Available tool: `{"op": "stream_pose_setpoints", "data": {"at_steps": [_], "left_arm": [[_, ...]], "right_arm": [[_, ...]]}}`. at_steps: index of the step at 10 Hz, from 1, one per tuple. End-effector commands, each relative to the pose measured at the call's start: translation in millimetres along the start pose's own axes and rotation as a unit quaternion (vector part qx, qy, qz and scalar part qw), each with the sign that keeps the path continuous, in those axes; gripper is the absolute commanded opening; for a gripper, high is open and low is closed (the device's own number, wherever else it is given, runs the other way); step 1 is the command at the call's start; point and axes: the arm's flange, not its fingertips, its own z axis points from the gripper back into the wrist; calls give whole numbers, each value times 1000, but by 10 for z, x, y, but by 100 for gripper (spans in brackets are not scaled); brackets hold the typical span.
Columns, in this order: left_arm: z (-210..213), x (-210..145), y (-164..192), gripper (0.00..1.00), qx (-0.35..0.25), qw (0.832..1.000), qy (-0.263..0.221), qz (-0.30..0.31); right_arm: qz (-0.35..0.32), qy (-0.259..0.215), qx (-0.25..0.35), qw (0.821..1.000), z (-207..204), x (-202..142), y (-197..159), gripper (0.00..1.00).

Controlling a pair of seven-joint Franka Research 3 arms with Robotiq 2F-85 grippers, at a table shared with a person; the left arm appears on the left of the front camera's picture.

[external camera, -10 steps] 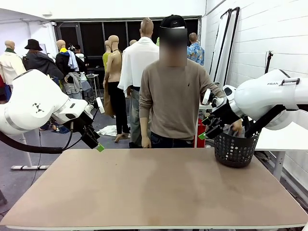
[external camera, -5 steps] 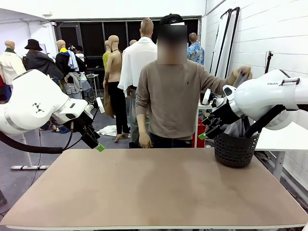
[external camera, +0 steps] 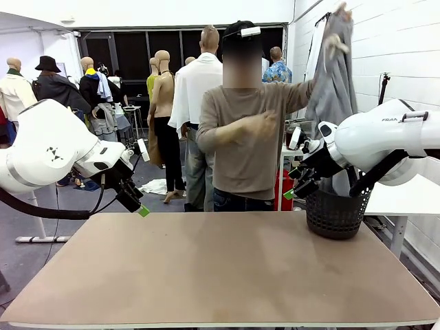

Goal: Fold the training pants.
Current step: Grab both ends of the Training pants handed by a person.

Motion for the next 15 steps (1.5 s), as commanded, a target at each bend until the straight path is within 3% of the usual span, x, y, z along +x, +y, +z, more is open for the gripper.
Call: {"op": "stream_pose_setpoints", "data": {"at_steps": [1,15], "left_arm": [[-13,-20,11,100,-6,1000,-2,0],[-13,-20,11,100,-6,1000,-2,0]], "right_arm": [[-3,-9,9,1000,-22,-11,-6,100],[-3,-9,9,1000,-22,-11,-6,100]]}}
